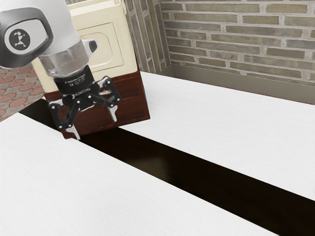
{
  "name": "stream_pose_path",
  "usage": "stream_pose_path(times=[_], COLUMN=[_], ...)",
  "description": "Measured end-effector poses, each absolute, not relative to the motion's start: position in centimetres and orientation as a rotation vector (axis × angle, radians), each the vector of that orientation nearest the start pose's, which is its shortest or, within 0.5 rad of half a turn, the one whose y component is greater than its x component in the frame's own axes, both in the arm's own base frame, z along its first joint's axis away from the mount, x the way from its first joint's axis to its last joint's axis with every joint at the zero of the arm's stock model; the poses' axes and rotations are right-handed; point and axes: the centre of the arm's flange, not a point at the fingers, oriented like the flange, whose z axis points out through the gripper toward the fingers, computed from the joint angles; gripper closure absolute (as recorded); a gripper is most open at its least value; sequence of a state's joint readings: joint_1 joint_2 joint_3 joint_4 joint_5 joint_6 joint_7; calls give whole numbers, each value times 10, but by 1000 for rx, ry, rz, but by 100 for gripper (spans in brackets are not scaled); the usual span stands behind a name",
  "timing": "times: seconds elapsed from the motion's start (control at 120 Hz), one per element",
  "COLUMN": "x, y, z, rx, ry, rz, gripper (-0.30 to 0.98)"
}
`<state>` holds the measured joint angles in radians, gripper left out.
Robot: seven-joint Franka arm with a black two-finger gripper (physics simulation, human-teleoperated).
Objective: Pull the drawer handle with one arm to open the drawer
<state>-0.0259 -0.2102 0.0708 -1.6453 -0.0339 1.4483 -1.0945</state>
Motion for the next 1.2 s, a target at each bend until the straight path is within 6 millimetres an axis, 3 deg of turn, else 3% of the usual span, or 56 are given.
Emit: stream_pose_path(times=[0.15, 0.233, 0.542, 0.708, 0.967, 1.108, 1.2], x=[478, 476, 485, 526, 539, 533, 540], y=[26, 53, 161, 198, 245, 284, 293], z=[689, 691, 669, 651, 622, 615, 617], rx=[-2639, -2556, -2137, -2051, -1890, -1760, -1730], ry=[-1864, -1995, -2404, -2529, -2684, -2783, -2819], rz=[-67, -103, -133, -144, -202, -236, -267], gripper=[0, 0, 0, 0, 0, 0, 0])
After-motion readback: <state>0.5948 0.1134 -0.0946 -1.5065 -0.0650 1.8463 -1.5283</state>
